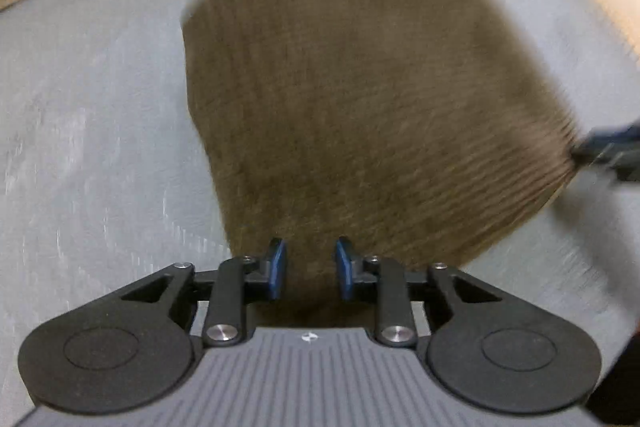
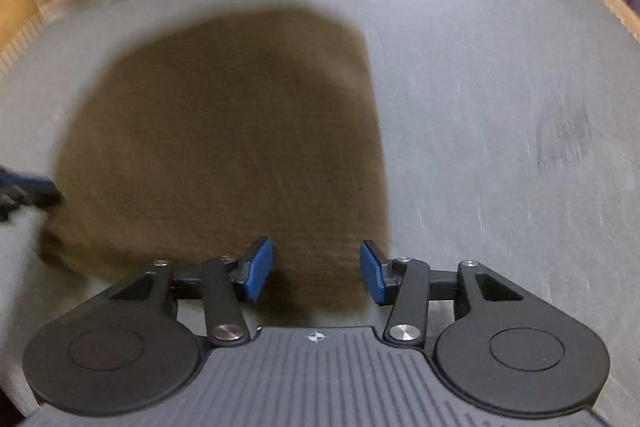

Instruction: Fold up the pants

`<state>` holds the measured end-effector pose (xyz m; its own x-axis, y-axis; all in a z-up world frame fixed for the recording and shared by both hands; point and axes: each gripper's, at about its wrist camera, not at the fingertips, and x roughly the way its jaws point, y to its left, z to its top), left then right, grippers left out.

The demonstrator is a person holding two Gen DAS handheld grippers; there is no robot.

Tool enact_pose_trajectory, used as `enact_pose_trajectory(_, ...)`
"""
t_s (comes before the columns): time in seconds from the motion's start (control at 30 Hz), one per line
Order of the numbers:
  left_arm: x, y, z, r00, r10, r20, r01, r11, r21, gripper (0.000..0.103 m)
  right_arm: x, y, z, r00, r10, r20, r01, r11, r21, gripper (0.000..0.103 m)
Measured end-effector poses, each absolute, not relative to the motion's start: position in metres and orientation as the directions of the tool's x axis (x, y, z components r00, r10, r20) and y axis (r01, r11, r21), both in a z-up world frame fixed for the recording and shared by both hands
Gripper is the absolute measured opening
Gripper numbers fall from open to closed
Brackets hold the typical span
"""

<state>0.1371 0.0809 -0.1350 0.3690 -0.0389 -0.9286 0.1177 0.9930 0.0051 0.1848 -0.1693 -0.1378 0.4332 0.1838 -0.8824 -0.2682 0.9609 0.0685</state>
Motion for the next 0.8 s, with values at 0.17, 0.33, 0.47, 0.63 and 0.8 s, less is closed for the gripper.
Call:
enact_pose_trajectory(0.17, 0.121, 0.056, -0.071, 0.461, 0.03, -0.887, -0.017, 1.0, 0.025, 0.078, 0.173, -0.181, -0.099, 0.528, 0.199, -0.826, -0.192, 0.975, 0.112, 0.064)
enact_pose_trajectory(0.33, 0.071, 0.029, 0.003, 0.655, 0.133, -0.744, -0.101, 0.991, 0.088, 0.103, 0.134, -0.183, -0.033, 0.708, 0.187, -0.681, -0.158, 0.982, 0.105, 0.088)
enact_pose_trajectory(0.47, 0.028, 0.011, 0.012, 0.662, 0.052, -0.748, -0.072, 0.997, 0.006, 0.103, 0.091, -0.189, 0.006, 0.759, 0.21, -0.616, -0.155, 0.978, 0.142, 0.098)
enact_pose_trajectory(0.63, 0.028, 0.005, -0.032, 0.552, 0.046, -0.832, -0.151, 0.988, -0.046, 0.103, 0.054, -0.183, -0.024, 0.756, 0.233, -0.611, -0.237, 0.969, 0.076, 0.102)
enact_pose_trajectory(0.8, 0.035, 0.005, -0.032, 0.58, 0.129, -0.804, -0.147, 0.988, 0.053, 0.103, 0.071, -0.175, -0.043, 0.691, 0.163, -0.704, -0.194, 0.98, 0.037, 0.102)
